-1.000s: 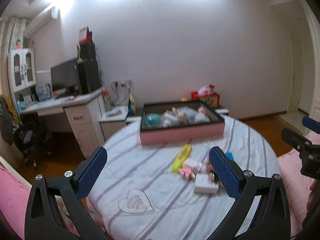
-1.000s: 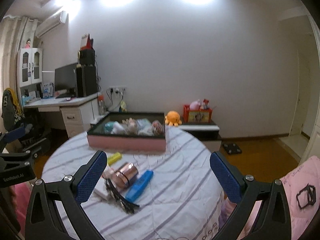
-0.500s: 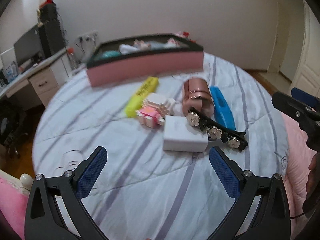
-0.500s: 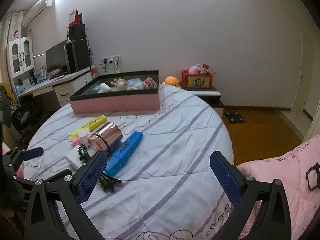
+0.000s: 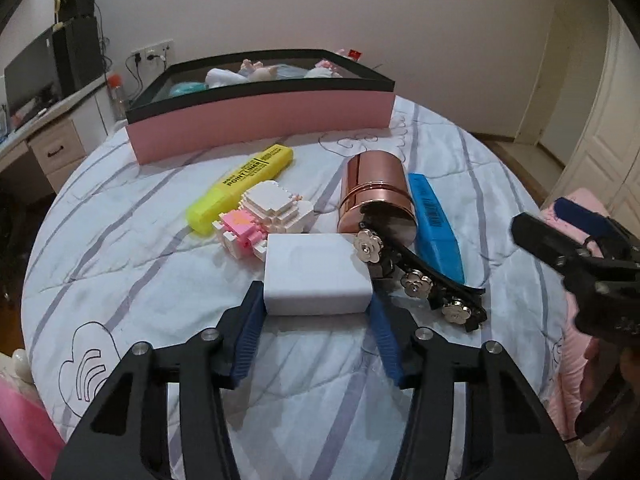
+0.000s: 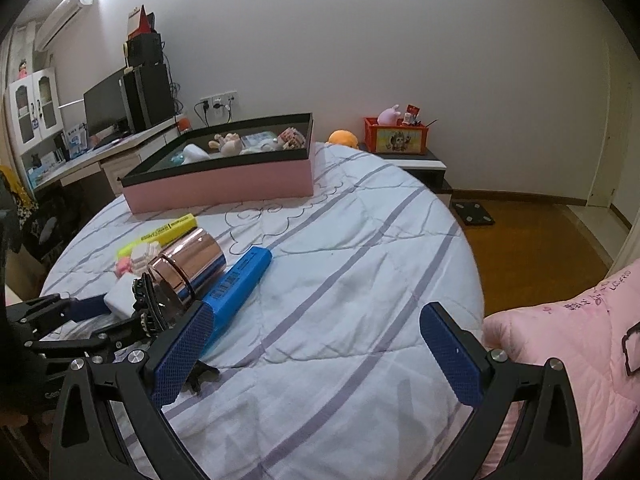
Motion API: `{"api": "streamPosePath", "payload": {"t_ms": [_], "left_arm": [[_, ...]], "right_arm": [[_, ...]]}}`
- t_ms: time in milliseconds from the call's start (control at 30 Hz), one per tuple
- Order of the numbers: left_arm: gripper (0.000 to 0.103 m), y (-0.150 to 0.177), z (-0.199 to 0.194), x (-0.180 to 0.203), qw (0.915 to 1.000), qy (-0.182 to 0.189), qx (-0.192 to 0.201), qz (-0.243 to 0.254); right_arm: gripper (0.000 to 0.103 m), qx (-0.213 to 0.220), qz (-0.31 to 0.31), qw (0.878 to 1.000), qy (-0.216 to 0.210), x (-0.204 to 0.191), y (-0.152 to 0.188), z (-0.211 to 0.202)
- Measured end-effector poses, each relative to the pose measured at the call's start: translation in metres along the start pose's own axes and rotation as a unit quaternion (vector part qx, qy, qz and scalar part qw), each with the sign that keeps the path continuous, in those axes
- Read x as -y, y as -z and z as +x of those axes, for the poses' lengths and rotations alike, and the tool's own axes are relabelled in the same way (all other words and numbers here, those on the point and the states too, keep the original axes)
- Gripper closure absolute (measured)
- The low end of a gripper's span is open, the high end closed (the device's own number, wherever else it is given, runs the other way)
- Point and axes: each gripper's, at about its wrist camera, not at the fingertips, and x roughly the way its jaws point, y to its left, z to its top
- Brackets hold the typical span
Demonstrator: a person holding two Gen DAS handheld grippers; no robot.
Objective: Organize rigid objects
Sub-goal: 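Grasp the white charger with left tool while right tool grasps the copper cup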
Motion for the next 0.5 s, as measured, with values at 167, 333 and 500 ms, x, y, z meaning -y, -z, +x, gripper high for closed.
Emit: {"api": "streamPosePath", "payload": {"t_ms": [167,333,500], "left_arm": [[0.052,0.007,-0.01,-0.008,0.9999,0.014,0.001,-0.001],[0.052,0.02,-0.026,-0.026,1.0,0.002,0.001,-0.009],[0.052,0.029,-0.035,-0.047,0.9995,-0.017,0.001,-0.028]], "right_arm": [[0.0,-0.013,-0.016,1.0,-0.005,-0.012,-0.001,0.008],[0.0,-0.016,-0.041,0.999,-0.017,-0.028,-0.01,0.017],[0.0,-0.038,-0.079,0.995,-0.046,-0.049,-0.022,0.035]]}}
